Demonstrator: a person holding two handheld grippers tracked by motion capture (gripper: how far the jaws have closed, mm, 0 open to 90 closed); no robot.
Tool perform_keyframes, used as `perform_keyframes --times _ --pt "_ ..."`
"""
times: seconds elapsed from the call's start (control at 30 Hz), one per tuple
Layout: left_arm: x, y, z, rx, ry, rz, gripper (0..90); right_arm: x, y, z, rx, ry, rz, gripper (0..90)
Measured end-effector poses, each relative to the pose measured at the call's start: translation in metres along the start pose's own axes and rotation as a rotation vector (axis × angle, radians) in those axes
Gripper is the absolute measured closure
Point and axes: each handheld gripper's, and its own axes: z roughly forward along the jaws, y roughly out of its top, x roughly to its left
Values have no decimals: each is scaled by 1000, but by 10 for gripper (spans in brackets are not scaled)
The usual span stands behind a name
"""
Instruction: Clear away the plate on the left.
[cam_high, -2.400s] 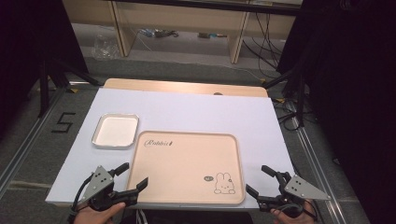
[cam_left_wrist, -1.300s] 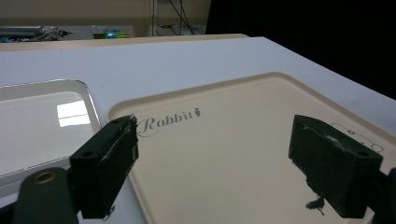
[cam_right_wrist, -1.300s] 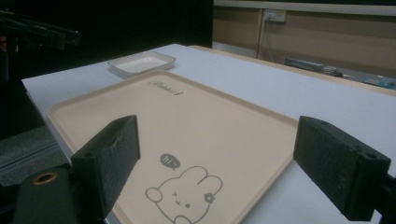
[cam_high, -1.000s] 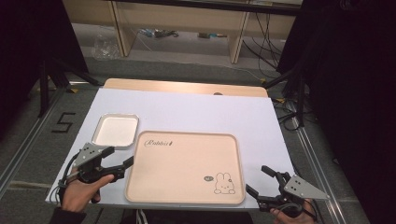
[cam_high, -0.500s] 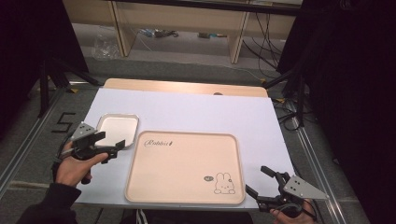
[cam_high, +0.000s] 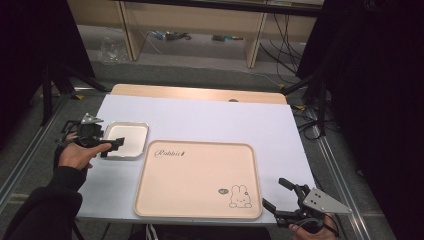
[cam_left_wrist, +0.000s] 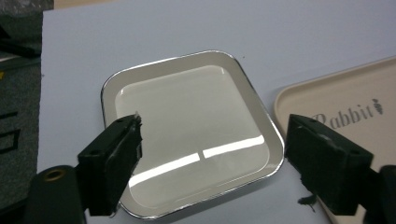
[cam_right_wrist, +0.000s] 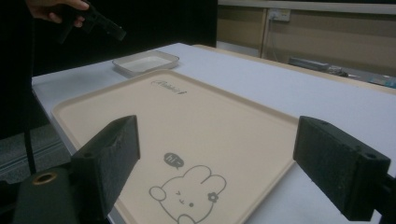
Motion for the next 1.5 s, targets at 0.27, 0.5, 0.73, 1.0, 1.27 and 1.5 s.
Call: perform_keyframes --times 0.27,0.5,0.73,1.0,1.27,1.5 --pt "30 12 24 136 53 -43 307 0 0 0 -5 10 2 154" --pt "43 11 38 214 69 -65 361 -3 0 3 -36 1 -47 155" --pt "49 11 50 229 48 -80 473 -1 -1 0 10 2 2 156" --pt "54 10 58 279 75 -88 557 -3 -1 0 -7 -13 -27 156" --pt "58 7 64 300 84 -107 589 -3 -1 1 -18 -19 -23 156" --pt "64 5 68 319 69 -104 680 -3 -1 0 -6 -12 -27 157"
